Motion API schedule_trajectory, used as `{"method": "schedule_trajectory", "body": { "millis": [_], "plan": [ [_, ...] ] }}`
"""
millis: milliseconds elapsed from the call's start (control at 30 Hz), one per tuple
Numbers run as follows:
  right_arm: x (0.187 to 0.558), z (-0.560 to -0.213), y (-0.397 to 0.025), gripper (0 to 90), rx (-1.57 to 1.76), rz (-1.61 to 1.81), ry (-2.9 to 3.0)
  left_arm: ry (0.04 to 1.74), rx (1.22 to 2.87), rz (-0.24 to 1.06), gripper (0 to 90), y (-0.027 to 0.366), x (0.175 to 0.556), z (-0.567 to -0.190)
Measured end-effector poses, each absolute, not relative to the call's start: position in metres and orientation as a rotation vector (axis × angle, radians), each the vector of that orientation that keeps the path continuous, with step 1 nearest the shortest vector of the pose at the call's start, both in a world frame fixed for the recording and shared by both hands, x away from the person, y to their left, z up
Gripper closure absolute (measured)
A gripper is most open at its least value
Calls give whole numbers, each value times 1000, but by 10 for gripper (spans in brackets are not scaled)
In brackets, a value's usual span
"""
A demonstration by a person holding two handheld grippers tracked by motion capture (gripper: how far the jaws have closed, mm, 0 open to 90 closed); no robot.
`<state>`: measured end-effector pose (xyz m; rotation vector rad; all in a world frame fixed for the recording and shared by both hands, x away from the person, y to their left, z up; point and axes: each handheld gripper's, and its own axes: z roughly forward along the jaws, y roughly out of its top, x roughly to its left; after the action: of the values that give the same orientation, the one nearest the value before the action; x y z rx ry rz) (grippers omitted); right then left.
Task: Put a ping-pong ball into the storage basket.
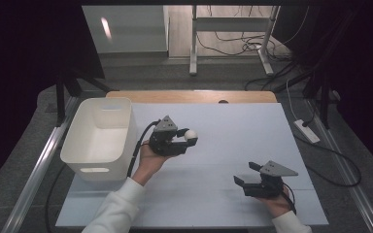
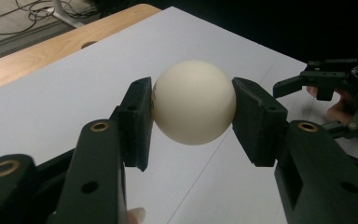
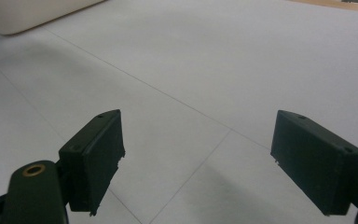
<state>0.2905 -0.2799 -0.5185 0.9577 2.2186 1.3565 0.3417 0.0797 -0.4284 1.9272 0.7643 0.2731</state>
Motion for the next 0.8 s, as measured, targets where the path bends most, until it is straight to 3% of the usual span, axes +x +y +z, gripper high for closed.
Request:
{"method": "schedule_trajectory", "body": {
  "millis": [800],
  "plan": [
    [290,-518,-280,170,962,1354,2216,787,1891,295,510,100,335,-417]
  ]
}}
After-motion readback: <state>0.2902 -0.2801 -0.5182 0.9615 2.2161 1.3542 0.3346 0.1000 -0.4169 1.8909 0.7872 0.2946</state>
